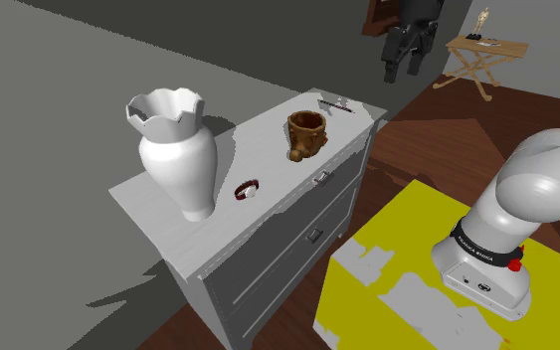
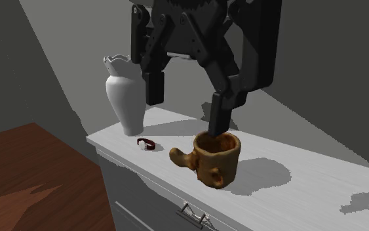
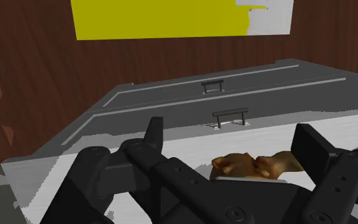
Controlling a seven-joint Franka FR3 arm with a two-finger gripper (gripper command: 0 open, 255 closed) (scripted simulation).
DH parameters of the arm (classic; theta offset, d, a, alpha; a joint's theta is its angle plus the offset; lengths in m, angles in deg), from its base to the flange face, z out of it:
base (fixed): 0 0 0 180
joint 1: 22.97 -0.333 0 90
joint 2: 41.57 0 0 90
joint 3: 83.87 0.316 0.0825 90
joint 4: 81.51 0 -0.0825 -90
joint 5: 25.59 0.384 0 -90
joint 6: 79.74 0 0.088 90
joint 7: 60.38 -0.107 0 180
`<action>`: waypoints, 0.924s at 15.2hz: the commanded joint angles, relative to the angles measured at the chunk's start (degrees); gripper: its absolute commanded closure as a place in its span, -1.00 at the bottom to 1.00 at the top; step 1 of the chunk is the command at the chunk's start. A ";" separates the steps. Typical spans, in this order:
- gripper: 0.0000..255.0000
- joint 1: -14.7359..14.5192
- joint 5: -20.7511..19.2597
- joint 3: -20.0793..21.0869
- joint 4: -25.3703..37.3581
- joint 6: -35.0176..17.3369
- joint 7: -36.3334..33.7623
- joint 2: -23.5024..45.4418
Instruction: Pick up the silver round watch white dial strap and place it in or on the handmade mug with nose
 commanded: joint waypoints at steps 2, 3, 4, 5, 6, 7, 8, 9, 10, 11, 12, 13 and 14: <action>-1.00 -0.36 0.73 0.56 -0.40 -1.48 -0.45 1.15; -1.00 -0.72 1.44 1.13 -0.73 -2.96 -0.89 2.35; -1.00 -1.08 2.14 1.69 -1.00 -4.43 -1.32 3.61; -1.00 -1.43 2.82 2.26 -1.19 -5.90 -1.72 4.93; -1.00 -1.79 3.49 2.84 -1.32 -7.37 -2.11 6.30; -1.00 -2.14 4.13 3.41 -1.38 -8.82 -2.48 7.72; -1.00 -2.49 4.76 3.98 -1.37 -10.26 -2.85 9.19; -1.00 -2.84 5.37 4.55 -1.28 -11.69 -3.20 10.71; -1.00 -3.19 5.95 5.12 -1.13 -13.10 -3.54 12.28; -1.00 -3.53 6.50 5.68 -0.91 -14.49 -3.87 13.89; -1.00 -3.87 7.03 6.25 -0.61 -15.86 -4.20 15.54; -1.00 -4.20 7.53 6.80 -0.25 -17.21 -4.52 17.22; -1.00 -4.53 8.00 7.35 0.18 -18.52 -4.83 18.95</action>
